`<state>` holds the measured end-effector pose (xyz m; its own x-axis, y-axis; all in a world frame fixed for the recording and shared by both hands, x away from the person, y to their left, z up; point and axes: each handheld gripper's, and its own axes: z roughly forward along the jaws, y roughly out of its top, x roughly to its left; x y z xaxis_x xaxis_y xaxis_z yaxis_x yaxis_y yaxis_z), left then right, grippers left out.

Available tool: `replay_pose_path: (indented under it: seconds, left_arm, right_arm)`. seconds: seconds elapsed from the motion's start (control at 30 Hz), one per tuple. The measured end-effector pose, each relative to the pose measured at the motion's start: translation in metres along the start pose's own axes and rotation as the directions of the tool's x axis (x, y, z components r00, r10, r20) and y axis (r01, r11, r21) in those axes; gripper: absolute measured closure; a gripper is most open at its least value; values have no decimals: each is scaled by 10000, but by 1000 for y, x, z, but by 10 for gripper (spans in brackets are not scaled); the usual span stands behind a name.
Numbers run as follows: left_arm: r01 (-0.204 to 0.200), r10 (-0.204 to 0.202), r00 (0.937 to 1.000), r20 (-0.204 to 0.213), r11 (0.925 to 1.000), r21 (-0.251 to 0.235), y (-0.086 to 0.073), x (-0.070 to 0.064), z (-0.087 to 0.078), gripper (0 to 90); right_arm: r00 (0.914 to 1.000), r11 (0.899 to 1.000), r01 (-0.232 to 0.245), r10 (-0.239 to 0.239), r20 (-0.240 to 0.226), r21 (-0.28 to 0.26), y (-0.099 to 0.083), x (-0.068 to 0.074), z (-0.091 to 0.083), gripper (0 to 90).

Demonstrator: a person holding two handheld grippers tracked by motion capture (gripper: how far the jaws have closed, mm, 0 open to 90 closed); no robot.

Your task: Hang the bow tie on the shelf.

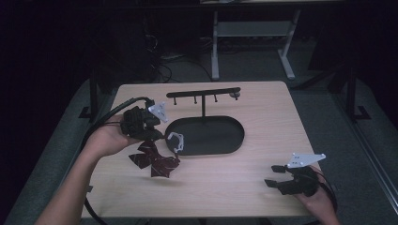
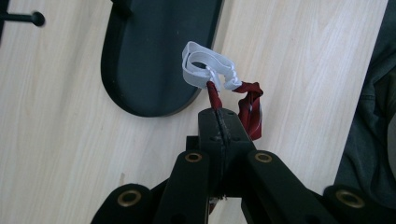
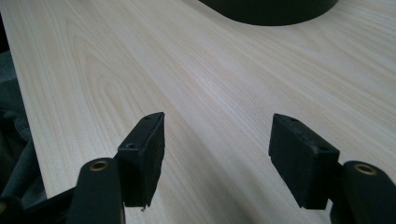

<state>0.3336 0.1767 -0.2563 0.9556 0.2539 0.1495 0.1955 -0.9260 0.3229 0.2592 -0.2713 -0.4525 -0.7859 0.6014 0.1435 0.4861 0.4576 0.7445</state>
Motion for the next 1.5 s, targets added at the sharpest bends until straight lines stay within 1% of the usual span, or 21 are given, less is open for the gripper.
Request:
replay_pose_path:
  seconds: [0.1, 0.27, 0.4, 0.43, 0.6, 0.9, 1.0, 1.03, 1.2, 1.33, 1.47, 1.5]
  left_arm:
    - [-5, 5, 10000, -36, 10000, 26, 4, 4, -2, 897]
    - [105, -105, 9999, -40, 9999, -84, 10, 13, -6, 897]
    - [31, -31, 9999, -149, 10000, 8, 17, 18, -9, 897]
    - [73, -74, 9999, -148, 10000, -40, 19, 19, -9, 897]
    - [35, -34, 9999, -115, 10000, 84, 25, 28, -12, 897]
    - [261, -259, 9996, -109, 9995, 188, 31, 48, -14, 897]
    - [297, -290, 9994, -183, 9989, 376, 33, 54, -13, 897]
    - [379, -373, 9991, -181, 9987, 348, 34, 57, -13, 897]
    - [499, -496, 9986, -182, 9986, 198, 38, 66, -16, 897]
    - [576, -568, 9980, -294, 9980, 271, 41, 74, -17, 897]
    - [811, -805, 9964, -275, 9965, 201, 43, 82, -18, 897]
    - [884, -881, 9958, -240, 9960, 109, 43, 85, -18, 897]
  right_arm:
    - [10000, 10000, -2, 2, -19, 33, 0, 0, 1, 356]
    - [10000, 10000, -8, 8, -29, 31, 0, 0, 0, 356]
    - [10000, 10000, -9, 10, -28, 41, 0, 0, 1, 356]
    - [10000, 10000, -12, 12, -48, 27, 0, 0, 1, 356]
    - [10000, 10000, -10, 10, -52, 17, 0, 0, 1, 356]
    - [9999, 10000, -63, 63, -93, 8, -1, -1, 2, 356]
    - [9999, 10000, -72, 72, -105, 23, -1, -2, 2, 356]
    - [9999, 10000, -75, 75, -103, 25, -1, -2, 2, 356]
    - [9998, 9999, -164, 164, -121, 43, -1, -2, 2, 356]
    - [9998, 9999, -138, 138, -136, -7, -2, -2, 3, 356]
    - [9998, 9999, -137, 137, -134, 5, -2, -3, 3, 356]
    - [9998, 9999, -152, 152, -142, 8, -2, -3, 3, 356]
